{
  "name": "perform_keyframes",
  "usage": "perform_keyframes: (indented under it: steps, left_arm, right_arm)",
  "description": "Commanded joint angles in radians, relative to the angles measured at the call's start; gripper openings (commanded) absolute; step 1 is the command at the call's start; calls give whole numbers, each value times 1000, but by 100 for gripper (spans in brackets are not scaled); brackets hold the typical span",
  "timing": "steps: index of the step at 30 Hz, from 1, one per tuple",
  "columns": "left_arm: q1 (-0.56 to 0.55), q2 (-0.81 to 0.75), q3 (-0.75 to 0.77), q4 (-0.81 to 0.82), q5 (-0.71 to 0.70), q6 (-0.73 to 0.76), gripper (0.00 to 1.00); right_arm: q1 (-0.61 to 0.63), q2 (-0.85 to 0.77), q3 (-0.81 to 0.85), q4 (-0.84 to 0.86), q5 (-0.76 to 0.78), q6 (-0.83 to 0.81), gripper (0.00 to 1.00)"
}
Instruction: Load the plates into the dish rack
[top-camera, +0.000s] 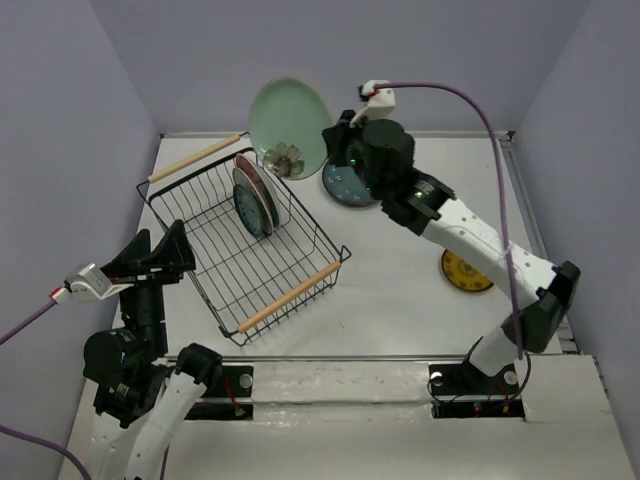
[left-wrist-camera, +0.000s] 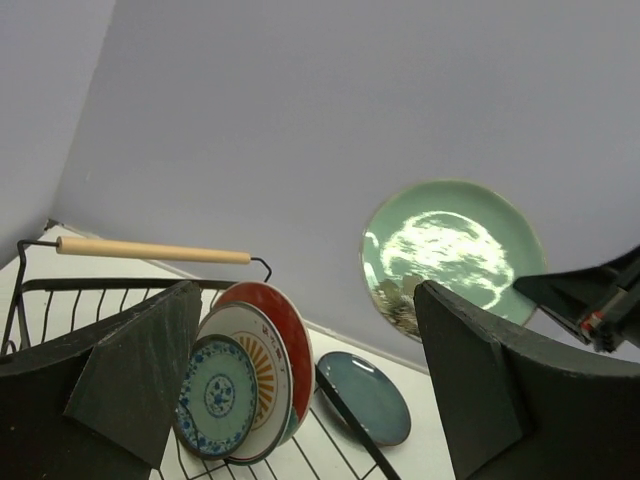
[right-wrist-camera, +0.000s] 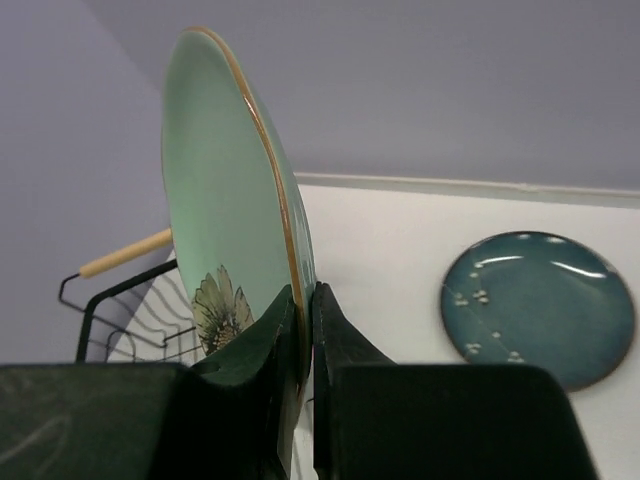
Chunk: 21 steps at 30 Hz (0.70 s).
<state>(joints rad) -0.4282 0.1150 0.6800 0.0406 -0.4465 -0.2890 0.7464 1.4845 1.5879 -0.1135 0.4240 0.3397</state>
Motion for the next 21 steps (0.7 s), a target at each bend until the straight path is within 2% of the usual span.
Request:
perform_keyframes:
  steps: [1, 8, 12, 17, 21]
  left_arm:
    - [12, 15, 0, 45, -32, 5, 99]
    - [17, -14, 3, 42, -70, -2, 99]
    - [17, -31, 7, 35, -86, -6, 99]
    - [13, -52, 12, 25, -96, -16, 99]
    - [9, -51, 13, 28, -92, -22, 99]
  right_arm:
    - [185, 167, 320, 117, 139, -111, 7]
    - [318, 485, 715, -34, 264, -140, 7]
    - [360, 626, 863, -69, 341, -197, 7]
    - [393, 779, 971, -57, 436, -286, 7]
    - [415, 868, 1003, 75, 531, -456, 7]
